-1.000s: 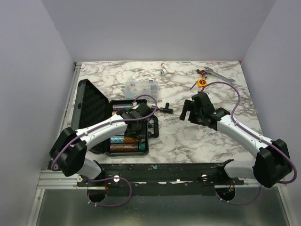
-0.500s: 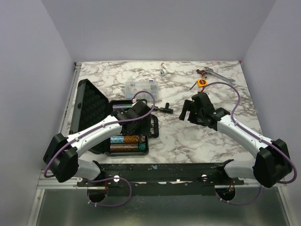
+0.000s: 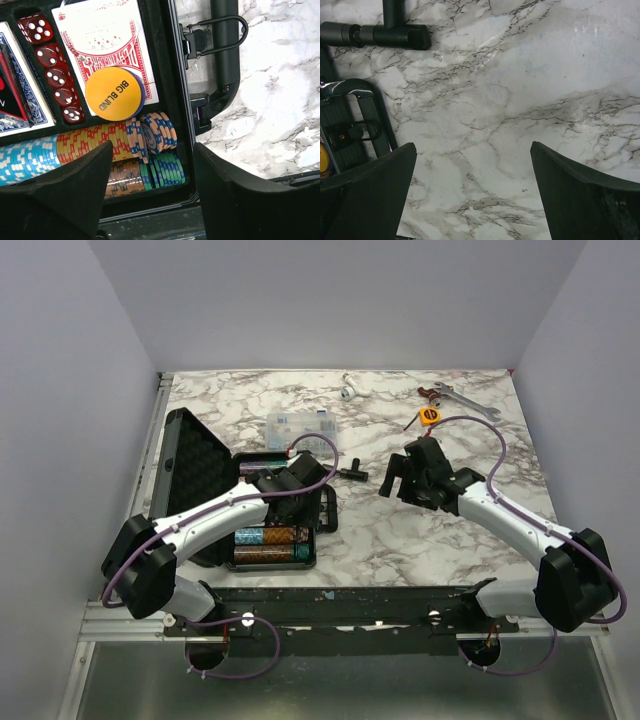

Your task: Pack up texas hold em set

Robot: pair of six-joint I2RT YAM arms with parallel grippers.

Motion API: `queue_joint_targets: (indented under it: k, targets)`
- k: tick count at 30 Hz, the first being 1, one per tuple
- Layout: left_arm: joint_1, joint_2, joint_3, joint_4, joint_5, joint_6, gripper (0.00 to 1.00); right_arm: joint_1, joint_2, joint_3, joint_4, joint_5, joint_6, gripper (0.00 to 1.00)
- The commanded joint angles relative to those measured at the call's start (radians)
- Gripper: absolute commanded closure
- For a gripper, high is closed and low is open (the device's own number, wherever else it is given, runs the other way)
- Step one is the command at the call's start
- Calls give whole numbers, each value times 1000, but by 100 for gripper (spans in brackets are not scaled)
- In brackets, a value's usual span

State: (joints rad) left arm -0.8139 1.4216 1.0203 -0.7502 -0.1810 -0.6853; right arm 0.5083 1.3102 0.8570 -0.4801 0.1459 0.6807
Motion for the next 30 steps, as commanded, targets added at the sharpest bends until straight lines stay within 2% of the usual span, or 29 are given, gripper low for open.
queue_joint_targets:
  k: [1, 4, 7, 17, 21, 30]
  targets:
    - [-5, 16, -3, 6, -25, -9, 34, -4, 17, -12, 5, -18, 12, 2]
    - [-11, 40, -3, 8, -21, -20, 32, -4, 28, -11, 8, -23, 11, 2]
    - [-12, 53, -8, 12, -25, -27, 46, -4, 34, -9, 8, -28, 10, 2]
    - [-14, 71, -26, 18, -31, -34, 46, -4, 46, -15, 15, -38, 8, 3]
    - [-16, 76, -35, 17, -32, -32, 49, -4, 47, -18, 15, -42, 8, 3]
    - [-20, 92, -52, -6, -39, -19, 50, -4, 55, -22, 26, -51, 11, 3]
